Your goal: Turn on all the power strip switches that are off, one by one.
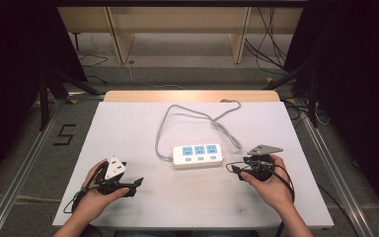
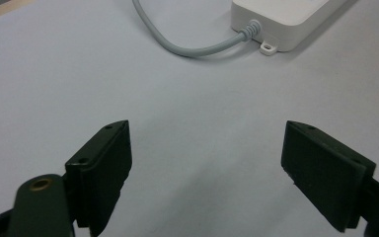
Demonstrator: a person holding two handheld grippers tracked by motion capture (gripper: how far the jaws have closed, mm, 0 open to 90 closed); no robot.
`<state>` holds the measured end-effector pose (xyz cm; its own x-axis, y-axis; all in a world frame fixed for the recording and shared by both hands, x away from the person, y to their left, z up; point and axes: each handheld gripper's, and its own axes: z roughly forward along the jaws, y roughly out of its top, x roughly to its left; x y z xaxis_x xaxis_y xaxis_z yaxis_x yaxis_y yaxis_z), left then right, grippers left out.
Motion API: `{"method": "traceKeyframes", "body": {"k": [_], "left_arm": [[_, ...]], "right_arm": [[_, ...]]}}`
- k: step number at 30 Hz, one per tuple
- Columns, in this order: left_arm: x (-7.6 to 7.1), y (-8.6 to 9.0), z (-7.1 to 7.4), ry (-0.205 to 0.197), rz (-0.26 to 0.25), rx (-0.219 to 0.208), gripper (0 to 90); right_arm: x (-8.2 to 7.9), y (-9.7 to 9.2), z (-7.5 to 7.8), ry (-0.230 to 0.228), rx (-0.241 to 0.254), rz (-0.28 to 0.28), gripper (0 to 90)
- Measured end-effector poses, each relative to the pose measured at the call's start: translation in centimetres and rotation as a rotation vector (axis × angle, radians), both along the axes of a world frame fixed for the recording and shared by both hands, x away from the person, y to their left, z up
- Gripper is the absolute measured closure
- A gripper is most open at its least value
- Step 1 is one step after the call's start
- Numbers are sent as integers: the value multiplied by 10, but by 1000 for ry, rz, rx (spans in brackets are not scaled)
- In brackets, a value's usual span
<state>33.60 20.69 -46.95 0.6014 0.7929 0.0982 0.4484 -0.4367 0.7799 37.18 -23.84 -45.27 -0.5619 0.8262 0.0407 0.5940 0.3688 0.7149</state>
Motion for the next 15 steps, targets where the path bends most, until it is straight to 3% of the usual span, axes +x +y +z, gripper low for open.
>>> {"method": "traceKeyframes", "body": {"k": [5,15], "left_arm": [[0,0,0,-2,0,3,191],[1,1,0,5,0,7,187]], "right_arm": [[-7,-4,-4,-23,25,-7,415],[-6,-8,-8,-18,33,-31,381]]}}
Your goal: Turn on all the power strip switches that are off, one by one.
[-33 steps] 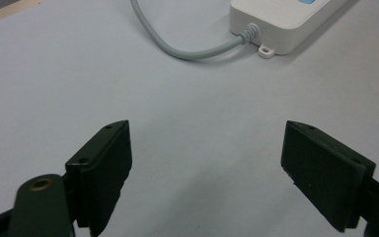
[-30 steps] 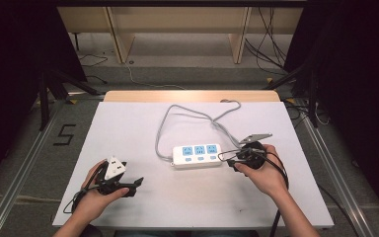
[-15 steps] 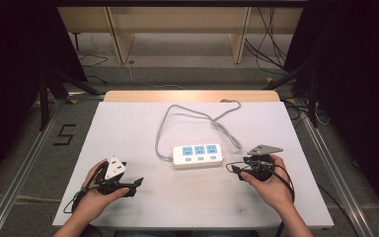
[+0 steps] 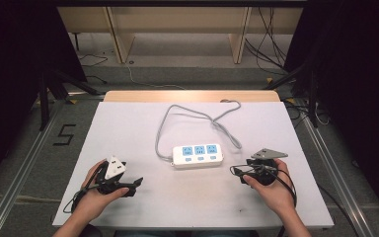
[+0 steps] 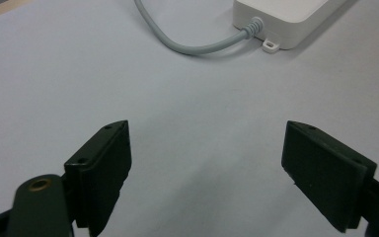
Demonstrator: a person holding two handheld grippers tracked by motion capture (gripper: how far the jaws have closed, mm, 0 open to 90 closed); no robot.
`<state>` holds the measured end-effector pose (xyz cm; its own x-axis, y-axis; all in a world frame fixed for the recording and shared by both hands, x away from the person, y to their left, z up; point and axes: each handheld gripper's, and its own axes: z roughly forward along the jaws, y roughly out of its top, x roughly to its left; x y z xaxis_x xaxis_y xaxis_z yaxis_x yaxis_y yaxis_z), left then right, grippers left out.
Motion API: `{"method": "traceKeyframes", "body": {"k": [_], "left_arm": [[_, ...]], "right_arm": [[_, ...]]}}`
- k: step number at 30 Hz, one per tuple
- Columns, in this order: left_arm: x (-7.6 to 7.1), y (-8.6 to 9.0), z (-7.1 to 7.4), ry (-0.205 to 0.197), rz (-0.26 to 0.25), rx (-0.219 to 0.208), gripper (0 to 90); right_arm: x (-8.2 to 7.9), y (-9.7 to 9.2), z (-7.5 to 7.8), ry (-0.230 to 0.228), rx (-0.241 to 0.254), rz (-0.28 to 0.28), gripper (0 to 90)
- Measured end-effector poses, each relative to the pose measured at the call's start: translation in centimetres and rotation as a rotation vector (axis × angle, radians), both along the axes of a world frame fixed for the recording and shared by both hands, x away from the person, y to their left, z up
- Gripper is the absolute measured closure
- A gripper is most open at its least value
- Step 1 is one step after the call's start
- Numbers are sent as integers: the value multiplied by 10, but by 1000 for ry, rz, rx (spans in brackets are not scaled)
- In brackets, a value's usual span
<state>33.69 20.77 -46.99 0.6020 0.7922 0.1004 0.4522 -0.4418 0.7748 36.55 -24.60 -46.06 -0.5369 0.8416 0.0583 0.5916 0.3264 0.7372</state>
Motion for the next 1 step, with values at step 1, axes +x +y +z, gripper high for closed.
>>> {"method": "traceKeyframes", "body": {"k": [1], "left_arm": [[0,0,0,-2,0,-1,186]], "right_arm": [[0,0,-1,-3,-3,-2,375]]}}
